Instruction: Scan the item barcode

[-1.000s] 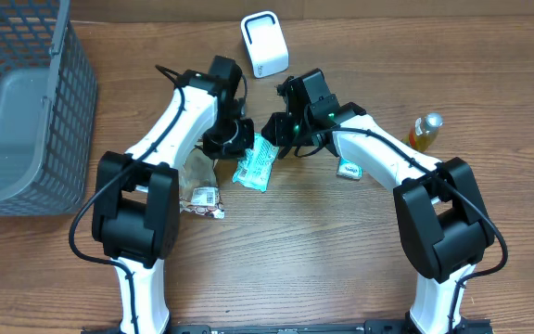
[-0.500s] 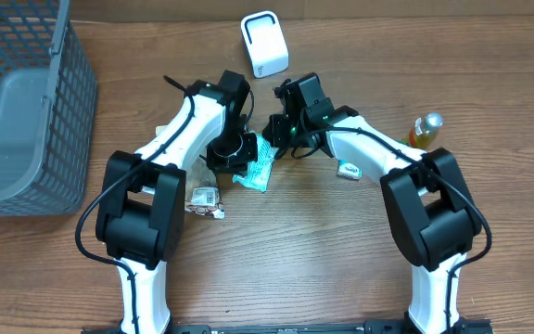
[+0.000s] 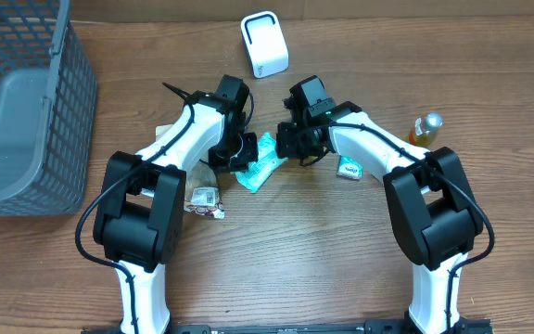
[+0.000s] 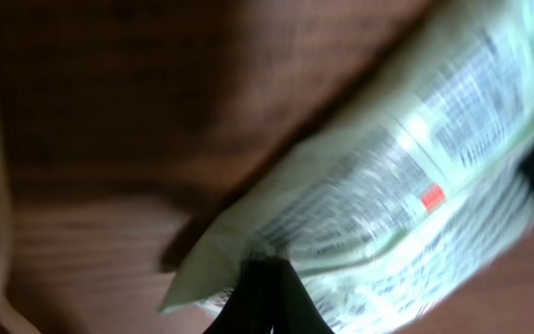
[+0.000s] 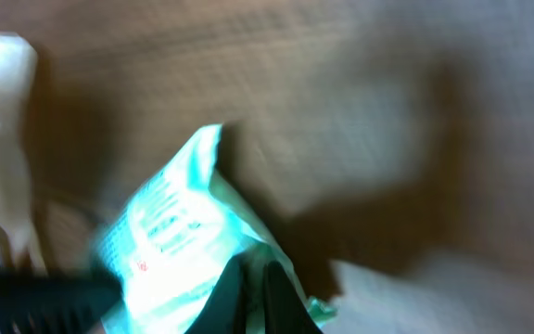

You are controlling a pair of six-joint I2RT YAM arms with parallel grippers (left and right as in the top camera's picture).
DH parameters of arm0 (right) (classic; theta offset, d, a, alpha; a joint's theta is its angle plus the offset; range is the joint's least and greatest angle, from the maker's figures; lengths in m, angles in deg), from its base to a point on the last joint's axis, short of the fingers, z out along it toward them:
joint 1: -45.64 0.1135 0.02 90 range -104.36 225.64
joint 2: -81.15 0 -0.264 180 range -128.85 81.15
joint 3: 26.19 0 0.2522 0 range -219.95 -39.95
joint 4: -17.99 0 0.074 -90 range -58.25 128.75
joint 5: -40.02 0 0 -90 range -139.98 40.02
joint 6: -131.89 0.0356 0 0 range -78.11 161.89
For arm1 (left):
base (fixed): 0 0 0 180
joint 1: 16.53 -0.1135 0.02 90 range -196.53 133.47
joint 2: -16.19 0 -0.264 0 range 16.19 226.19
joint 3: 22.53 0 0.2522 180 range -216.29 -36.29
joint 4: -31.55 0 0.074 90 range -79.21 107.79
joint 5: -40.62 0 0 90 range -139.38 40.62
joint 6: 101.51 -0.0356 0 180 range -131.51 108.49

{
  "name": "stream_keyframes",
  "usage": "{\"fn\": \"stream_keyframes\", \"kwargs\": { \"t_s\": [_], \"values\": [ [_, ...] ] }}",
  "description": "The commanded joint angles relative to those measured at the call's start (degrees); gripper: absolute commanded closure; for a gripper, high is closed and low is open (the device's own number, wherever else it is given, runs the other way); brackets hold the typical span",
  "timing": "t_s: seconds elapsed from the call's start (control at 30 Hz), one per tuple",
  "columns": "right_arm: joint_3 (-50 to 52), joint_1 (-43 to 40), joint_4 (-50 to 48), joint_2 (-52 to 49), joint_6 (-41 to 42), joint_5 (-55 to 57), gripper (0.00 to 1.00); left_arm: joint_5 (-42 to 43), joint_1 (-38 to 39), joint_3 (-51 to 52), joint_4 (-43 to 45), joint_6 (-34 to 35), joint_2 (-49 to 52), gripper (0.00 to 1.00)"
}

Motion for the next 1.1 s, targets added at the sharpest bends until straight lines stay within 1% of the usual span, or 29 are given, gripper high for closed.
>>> {"fn": "stream_keyframes", "kwargs": {
  "t_s": [0.0, 0.13, 0.23, 0.3, 0.4, 0.47, 0.57, 0.6, 0.67, 0.7, 0.8, 0.83, 0.93, 1.07],
  "values": [
    [0.87, 0.76, 6.62, -0.22, 1.62, -0.28, 0.96, -7.58, -0.28, 1.2, 3.06, 0.37, 1.38, 0.96],
    [0.87, 0.76, 14.16, -0.22, 2.08, -0.35, 0.96, -7.76, -0.59, 1.2, 7.98, 0.39, 1.38, 0.96],
    [0.87, 0.76, 18.51, -0.22, 2.08, -0.92, 0.93, -6.34, -0.59, 1.2, 12.37, 0.44, 1.38, 0.96],
    [0.87, 0.76, 20.2, -0.22, 2.03, -2.05, 0.9, -4.15, -0.52, 1.2, 15.3, 0.42, 1.38, 0.96],
    [0.83, 0.76, 21.05, -0.22, 1.55, -3.39, 0.9, -1.53, -0.68, 0.17, 17.2, 0.42, 1.38, 0.95],
    [-0.2, 0.39, 22.69, -0.02, 1.33, -3.34, 0.9, -0.13, -1.25, -2.25, 15.34, 0.44, 1.31, 0.95],
    [-4.15, -0.59, 26.53, 0.63, -1.62, -3.37, 0.89, 2.89, -2.29, -7.98, 8.85, 0.42, 1.29, 0.94],
    [-5.75, -0.87, 27.54, 0.83, -2.78, -3.39, 0.88, 3.34, -2.54, -10.01, 6.16, 0.39, 1.29, 0.93],
    [-9.18, -1.22, 28.98, 0.96, -4.94, -3.32, 0.82, 3.48, -2.91, -13.4, 0.83, 0.39, 1.29, 0.93],
    [-10.67, -1.33, 28.94, 0.96, -6.29, -3.32, 0.78, 3.28, -3.02, -14.75, -1.88, 0.39, 1.29, 0.94],
    [-11.96, -1.55, 25.83, 0.96, -7.65, -3.15, 0.53, 2.56, -3.13, -15.82, -7.17, 0.35, 1.29, 0.96],
    [-11.93, -1.77, 24.2, 0.96, -7.67, -3.1, 0.49, 1.9, -3.13, -15.72, -8.7, 0.37, 1.31, 0.96],
    [-11.87, -2.84, 20.28, 0.83, -7.19, -3.39, 0.48, -0.2, -3.02, -13.33, -11.39, 0.35, 1.38, 0.96],
    [-11.87, -4.02, 18.1, 0.81, -7.26, -3.32, 0.48, -1.97, -2.99, -9.25, -10.08, 0.33, 1.4, 0.96]
  ]
}}
